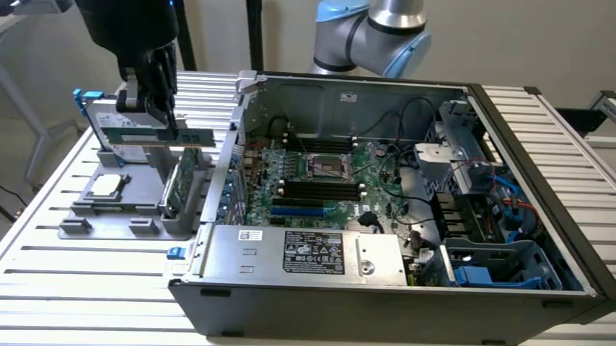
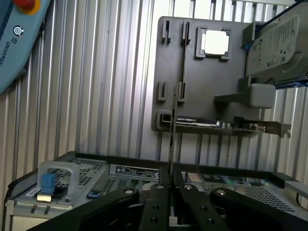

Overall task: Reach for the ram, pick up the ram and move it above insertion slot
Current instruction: 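Pick up the ram and move it above insertion slot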

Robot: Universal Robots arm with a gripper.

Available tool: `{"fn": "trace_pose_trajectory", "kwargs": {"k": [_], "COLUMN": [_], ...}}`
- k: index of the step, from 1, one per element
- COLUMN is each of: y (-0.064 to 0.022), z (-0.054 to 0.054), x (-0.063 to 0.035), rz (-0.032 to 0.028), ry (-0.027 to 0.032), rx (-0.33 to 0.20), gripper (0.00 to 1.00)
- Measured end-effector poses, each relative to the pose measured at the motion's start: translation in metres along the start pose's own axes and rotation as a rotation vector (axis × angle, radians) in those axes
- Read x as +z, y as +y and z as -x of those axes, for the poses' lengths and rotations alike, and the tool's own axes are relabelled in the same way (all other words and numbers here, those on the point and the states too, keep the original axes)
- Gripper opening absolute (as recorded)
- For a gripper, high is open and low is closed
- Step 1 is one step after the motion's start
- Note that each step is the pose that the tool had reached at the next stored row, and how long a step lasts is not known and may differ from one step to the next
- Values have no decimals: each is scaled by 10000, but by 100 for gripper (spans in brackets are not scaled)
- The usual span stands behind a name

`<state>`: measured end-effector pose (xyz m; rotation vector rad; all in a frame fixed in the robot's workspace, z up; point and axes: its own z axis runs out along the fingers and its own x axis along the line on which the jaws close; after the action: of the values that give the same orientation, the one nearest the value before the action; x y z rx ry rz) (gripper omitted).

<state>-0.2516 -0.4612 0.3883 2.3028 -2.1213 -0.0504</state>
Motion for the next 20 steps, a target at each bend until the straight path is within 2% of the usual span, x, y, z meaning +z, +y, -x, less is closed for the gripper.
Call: {"fn": "trace_pose_trajectory", "kwargs": {"k": [7, 20], "y": [-297, -889], "z": [1, -10], "x": [-24, -41], "rz": [-4, -16], "ry": [-51, -219], "rx": [-2, -7], "gripper": [14, 14]}}
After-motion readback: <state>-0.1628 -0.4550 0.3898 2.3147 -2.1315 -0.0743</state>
